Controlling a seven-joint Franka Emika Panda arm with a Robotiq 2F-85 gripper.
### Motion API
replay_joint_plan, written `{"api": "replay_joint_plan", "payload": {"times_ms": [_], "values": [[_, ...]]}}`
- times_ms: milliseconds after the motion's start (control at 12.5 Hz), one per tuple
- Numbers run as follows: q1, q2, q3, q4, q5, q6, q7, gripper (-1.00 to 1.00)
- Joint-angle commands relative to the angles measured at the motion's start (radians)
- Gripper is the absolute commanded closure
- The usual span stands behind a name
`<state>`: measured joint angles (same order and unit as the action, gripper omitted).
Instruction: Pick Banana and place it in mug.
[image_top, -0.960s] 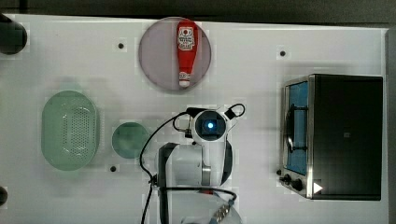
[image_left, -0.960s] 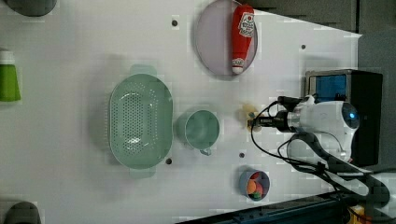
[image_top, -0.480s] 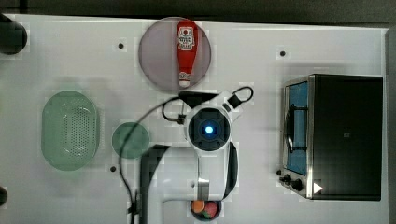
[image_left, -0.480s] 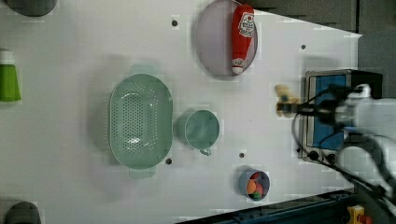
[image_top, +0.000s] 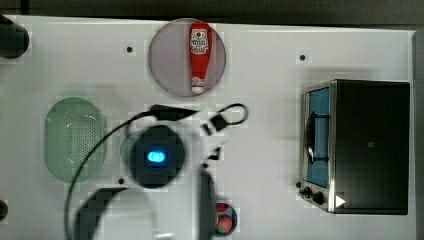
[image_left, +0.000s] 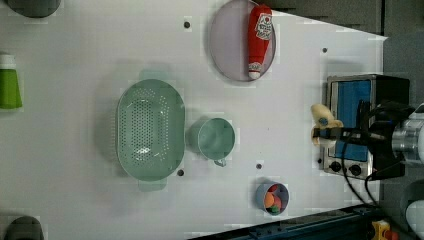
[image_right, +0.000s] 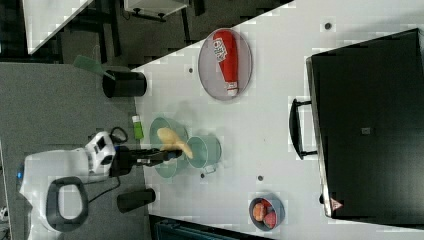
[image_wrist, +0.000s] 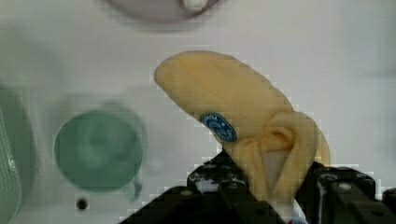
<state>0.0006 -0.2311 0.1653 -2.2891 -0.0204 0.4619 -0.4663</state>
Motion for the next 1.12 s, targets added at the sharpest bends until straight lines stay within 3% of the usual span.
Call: {"api": "replay_joint_plan", "payload": {"times_ms": [80,480,880,960,1120], "values": [[0.027,0.035,0.074,0.044,0.040,-0.026,0.212,0.40],[0.033,0.098,0.202,0.032,0.118,-0.024,0.469,0.40],[0.034,0.245,0.260,-0.001,0.121,0.184,0.554,0.40],[0.034,0.268,0.262,-0.014,0.121,0.226,0.555,0.32],[0.034,0.298,0.262,-0.042,0.121,0.277,0.555,-0.10]]}}
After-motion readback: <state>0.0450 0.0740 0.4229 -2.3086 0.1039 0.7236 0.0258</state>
